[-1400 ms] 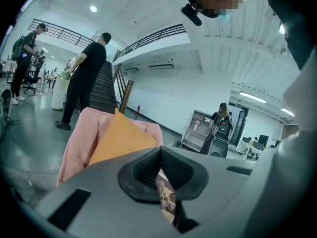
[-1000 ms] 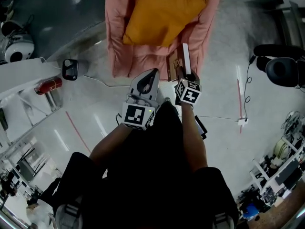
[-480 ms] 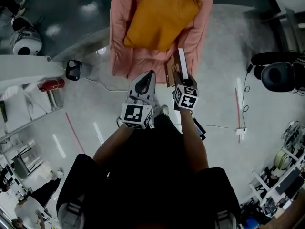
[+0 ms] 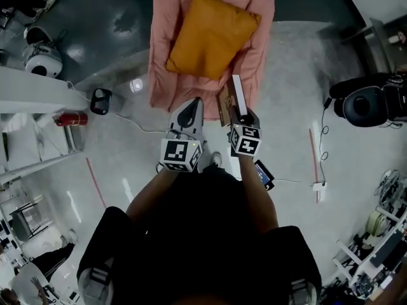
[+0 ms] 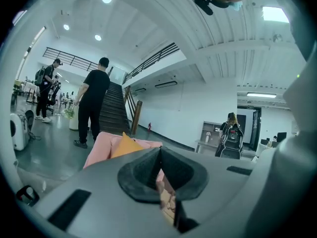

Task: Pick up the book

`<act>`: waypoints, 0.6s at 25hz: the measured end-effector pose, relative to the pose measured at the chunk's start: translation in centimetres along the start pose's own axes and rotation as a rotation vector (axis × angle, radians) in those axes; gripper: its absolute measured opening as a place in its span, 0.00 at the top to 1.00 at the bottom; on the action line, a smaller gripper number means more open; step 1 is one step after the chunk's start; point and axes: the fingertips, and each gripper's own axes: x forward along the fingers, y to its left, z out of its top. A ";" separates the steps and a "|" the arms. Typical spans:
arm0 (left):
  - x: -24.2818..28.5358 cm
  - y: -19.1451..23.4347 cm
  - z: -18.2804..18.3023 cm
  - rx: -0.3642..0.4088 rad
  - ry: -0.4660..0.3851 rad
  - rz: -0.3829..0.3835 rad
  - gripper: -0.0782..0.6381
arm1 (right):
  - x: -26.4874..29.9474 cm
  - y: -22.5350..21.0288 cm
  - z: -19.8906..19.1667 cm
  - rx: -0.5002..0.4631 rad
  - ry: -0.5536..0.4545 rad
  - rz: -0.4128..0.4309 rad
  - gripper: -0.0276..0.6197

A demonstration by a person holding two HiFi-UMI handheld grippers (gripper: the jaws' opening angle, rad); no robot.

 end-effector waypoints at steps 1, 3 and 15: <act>-0.3 0.0 0.2 0.001 -0.007 0.005 0.88 | -0.4 0.2 0.3 -0.007 -0.010 0.006 0.73; -0.7 -0.2 0.4 0.007 -0.015 0.013 0.88 | -1.4 0.5 0.9 -0.019 -0.031 0.018 0.73; -3.7 -1.5 0.4 0.033 -0.053 0.042 0.88 | -7.1 1.5 2.8 -0.057 -0.141 0.051 0.73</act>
